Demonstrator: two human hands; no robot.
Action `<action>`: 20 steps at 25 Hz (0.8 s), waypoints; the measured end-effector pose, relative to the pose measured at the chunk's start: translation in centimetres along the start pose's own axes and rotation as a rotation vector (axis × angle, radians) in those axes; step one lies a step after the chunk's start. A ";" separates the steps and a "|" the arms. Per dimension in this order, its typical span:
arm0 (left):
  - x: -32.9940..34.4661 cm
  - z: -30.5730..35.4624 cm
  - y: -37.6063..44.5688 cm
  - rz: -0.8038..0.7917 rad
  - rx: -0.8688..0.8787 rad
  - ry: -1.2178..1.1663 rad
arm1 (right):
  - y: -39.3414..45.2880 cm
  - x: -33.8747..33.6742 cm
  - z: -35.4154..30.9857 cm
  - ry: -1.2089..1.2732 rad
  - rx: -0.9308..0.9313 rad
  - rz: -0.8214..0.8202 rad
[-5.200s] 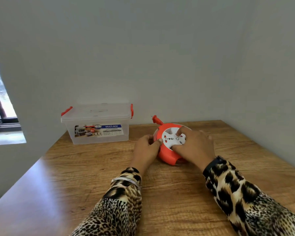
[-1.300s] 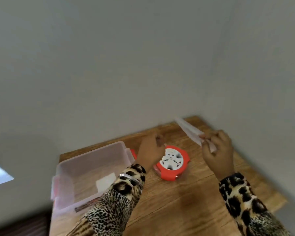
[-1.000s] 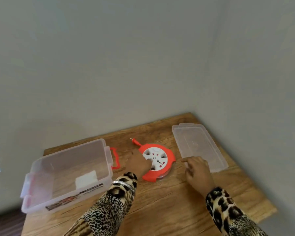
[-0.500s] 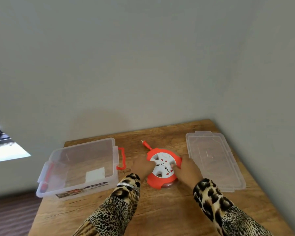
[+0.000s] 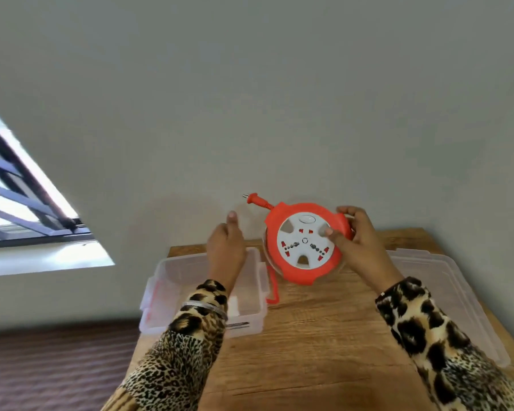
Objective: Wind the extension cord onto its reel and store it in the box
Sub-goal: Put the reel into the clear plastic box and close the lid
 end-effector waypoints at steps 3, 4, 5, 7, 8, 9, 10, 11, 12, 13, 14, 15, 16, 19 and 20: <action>-8.8 -4.5 2.5 0.254 -0.006 0.123 | 0.3 5.3 -3.6 -0.233 -0.115 -0.173; -11.2 -6.1 3.0 0.299 -0.010 0.135 | 0.2 7.5 -4.4 -0.319 -0.152 -0.238; -12.9 -7.5 3.4 0.313 -0.016 0.149 | 0.1 9.7 -5.0 -0.402 -0.191 -0.304; -14.8 -9.6 3.7 0.263 -0.017 0.209 | -0.2 13.7 -5.3 -0.561 -0.264 -0.427; -15.1 -10.6 3.7 0.213 -0.012 0.234 | -0.4 15.5 -5.3 -0.631 -0.288 -0.478; -15.1 -11.4 3.6 0.154 -0.007 0.237 | -0.5 17.1 -5.1 -0.687 -0.299 -0.522; -14.8 -12.2 3.3 0.085 -0.005 0.232 | -0.6 18.3 -4.8 -0.726 -0.296 -0.555; -14.3 -12.8 3.0 0.016 -0.009 0.231 | -0.5 19.3 -4.5 -0.748 -0.277 -0.580; -13.9 -13.2 2.6 -0.043 -0.008 0.237 | -0.5 20.1 -4.1 -0.763 -0.246 -0.599; -13.5 -13.4 2.4 -0.082 0.005 0.240 | -0.3 20.8 -3.6 -0.779 -0.212 -0.616; -13.3 -13.4 2.2 -0.101 0.027 0.237 | -0.1 21.3 -3.1 -0.803 -0.183 -0.636; -13.2 -13.3 2.1 -0.106 0.047 0.229 | 0.1 21.6 -2.6 -0.834 -0.166 -0.656; -13.2 -13.1 2.0 -0.104 0.055 0.224 | 0.3 21.8 -2.1 -0.864 -0.154 -0.675; -13.2 -13.1 2.0 -0.102 0.035 0.236 | 0.8 21.9 -0.8 -0.888 -0.086 -0.661; -13.2 -13.2 2.0 -0.104 0.031 0.235 | 0.9 21.8 -0.4 -0.897 -0.088 -0.614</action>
Point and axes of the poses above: each hand's wrist, its own y-axis towards the middle knuckle, its own x-axis out of the palm, z = x × y, the point moved 3 cm from there along y, towards the middle knuckle, and after that the axes turned 10 degrees about x, right-handed, at the moved point
